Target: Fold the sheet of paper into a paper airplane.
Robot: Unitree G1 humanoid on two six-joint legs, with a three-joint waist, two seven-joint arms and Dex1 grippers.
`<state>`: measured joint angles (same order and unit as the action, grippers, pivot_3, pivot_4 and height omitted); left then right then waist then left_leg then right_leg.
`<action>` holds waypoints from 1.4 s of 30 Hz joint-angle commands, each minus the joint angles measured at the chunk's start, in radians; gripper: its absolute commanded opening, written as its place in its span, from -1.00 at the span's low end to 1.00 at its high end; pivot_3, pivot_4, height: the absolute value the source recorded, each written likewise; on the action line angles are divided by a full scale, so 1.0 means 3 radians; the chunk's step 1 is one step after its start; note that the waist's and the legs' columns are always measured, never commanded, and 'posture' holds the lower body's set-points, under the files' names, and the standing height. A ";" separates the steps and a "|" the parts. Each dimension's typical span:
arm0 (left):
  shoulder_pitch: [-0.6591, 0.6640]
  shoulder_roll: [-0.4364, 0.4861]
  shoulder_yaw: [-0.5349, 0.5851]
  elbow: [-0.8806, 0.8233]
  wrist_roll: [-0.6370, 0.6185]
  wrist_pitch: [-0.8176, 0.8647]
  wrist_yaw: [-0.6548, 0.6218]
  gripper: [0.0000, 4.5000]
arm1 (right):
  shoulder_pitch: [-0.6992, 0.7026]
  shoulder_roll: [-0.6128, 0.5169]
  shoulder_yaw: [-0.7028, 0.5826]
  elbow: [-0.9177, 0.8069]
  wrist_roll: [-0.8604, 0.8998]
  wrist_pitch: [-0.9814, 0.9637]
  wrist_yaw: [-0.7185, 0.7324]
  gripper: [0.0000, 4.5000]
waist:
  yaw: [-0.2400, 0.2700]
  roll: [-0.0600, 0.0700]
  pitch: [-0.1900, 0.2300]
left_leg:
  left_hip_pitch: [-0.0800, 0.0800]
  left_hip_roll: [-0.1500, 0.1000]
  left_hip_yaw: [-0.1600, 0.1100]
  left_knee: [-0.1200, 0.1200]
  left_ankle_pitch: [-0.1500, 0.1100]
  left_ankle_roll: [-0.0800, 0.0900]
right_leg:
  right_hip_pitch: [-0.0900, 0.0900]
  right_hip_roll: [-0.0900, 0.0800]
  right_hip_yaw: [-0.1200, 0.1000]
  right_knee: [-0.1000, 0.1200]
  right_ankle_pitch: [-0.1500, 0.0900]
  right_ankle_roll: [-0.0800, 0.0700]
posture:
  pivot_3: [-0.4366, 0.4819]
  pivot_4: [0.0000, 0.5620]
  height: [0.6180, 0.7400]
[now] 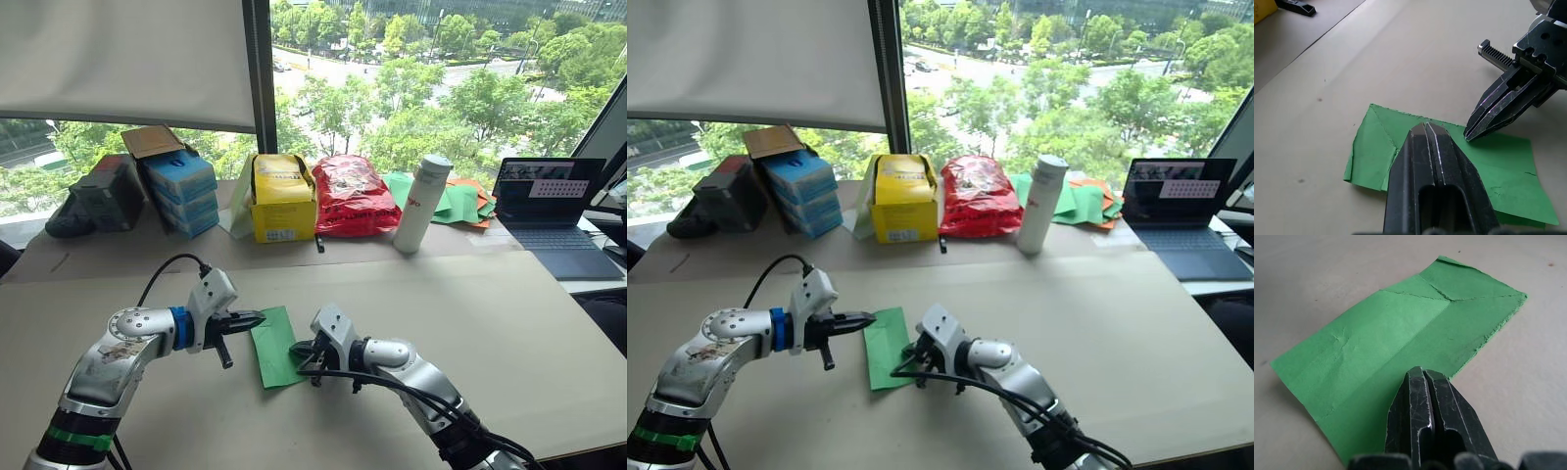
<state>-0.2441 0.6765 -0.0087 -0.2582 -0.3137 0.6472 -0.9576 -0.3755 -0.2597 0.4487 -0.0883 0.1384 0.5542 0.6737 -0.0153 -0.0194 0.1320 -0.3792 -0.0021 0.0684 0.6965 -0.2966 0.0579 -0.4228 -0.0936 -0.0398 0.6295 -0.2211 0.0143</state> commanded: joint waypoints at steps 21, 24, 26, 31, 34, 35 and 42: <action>0.0161 0.0040 -0.0508 0.0502 0.0449 -0.0651 0.0060 -1.00 | -0.0728 0.0229 -0.0038 0.1431 -0.0288 -0.0593 0.0133 -0.98 | -0.0002 0.0001 0.0000 | 0.0015 0.0000 -0.0001 -0.0008 -0.0001 0.0001 | 0.0006 -0.0025 0.0000 0.0001 0.0001 -0.0007 | -0.05 -0.47 1.00; 0.0173 0.0046 -0.0510 0.0488 0.0449 -0.0657 0.0061 -1.00 | -0.0950 0.0317 -0.0094 0.1786 -0.0305 -0.0734 0.0112 -0.98 | -0.0010 0.0002 0.0000 | 0.0016 0.0000 -0.0001 -0.0008 0.0000 0.0000 | 0.0006 -0.0026 0.0000 0.0002 0.0002 -0.0008 | -0.05 -0.47 1.00; 0.0178 0.0051 -0.0510 0.0477 0.0452 -0.0654 0.0067 -1.00 | -0.1073 0.0371 -0.0129 0.1981 -0.0317 -0.0816 0.0127 -0.98 | -0.0007 0.0003 0.0000 | 0.0017 0.0000 -0.0001 -0.0010 0.0001 -0.0002 | 0.0005 -0.0027 -0.0001 0.0003 0.0002 -0.0009 | -0.05 -0.47 1.00; 0.0200 0.0066 -0.0499 0.0436 0.0444 -0.0635 0.0081 -1.00 | -0.1322 0.0488 -0.0207 0.2393 -0.0379 -0.1008 0.0158 -0.98 | -0.0020 0.0004 0.0001 | 0.0016 -0.0001 -0.0001 -0.0011 0.0000 -0.0002 | 0.0005 -0.0030 -0.0001 0.0003 0.0002 -0.0009 | -0.05 -0.47 1.00; 0.0225 0.0076 -0.0488 0.0407 0.0444 -0.0623 0.0099 -1.00 | -0.1426 0.0548 -0.0230 0.2555 -0.0409 -0.1094 0.0187 -0.98 | -0.0028 0.0006 0.0002 | 0.0016 0.0000 -0.0002 -0.0013 0.0000 -0.0003 | 0.0004 -0.0031 -0.0001 0.0003 0.0002 -0.0010 | -0.05 -0.47 1.00; 0.0230 0.0077 -0.0483 0.0400 0.0444 -0.0618 0.0107 -1.00 | -0.1453 0.0565 -0.0235 0.2598 -0.0415 -0.1115 0.0198 -0.98 | -0.0032 0.0006 0.0002 | 0.0016 0.0000 -0.0002 -0.0013 0.0000 -0.0004 | 0.0003 -0.0032 -0.0001 0.0003 0.0002 -0.0010 | -0.05 -0.47 1.00; 0.0259 0.0088 -0.0471 0.0353 0.0441 -0.0590 0.0139 -1.00 | -0.1450 0.0577 -0.0262 0.2650 -0.0474 -0.1181 0.0322 -0.98 | -0.0067 0.0011 0.0003 | 0.0017 -0.0001 -0.0003 -0.0017 0.0000 -0.0005 | 0.0003 -0.0036 -0.0002 0.0003 0.0002 -0.0011 | -0.05 -0.47 1.00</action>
<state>-0.1853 0.6928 -0.1330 -0.1596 -0.2001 0.4452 -0.9198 -0.8278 -0.0745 0.3677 0.6964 0.0183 0.1976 0.7514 -0.0353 -0.0162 0.1329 -0.3743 -0.0023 0.0673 0.6913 -0.2966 0.0564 -0.4220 -0.1046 -0.0403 0.6303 -0.2203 0.0111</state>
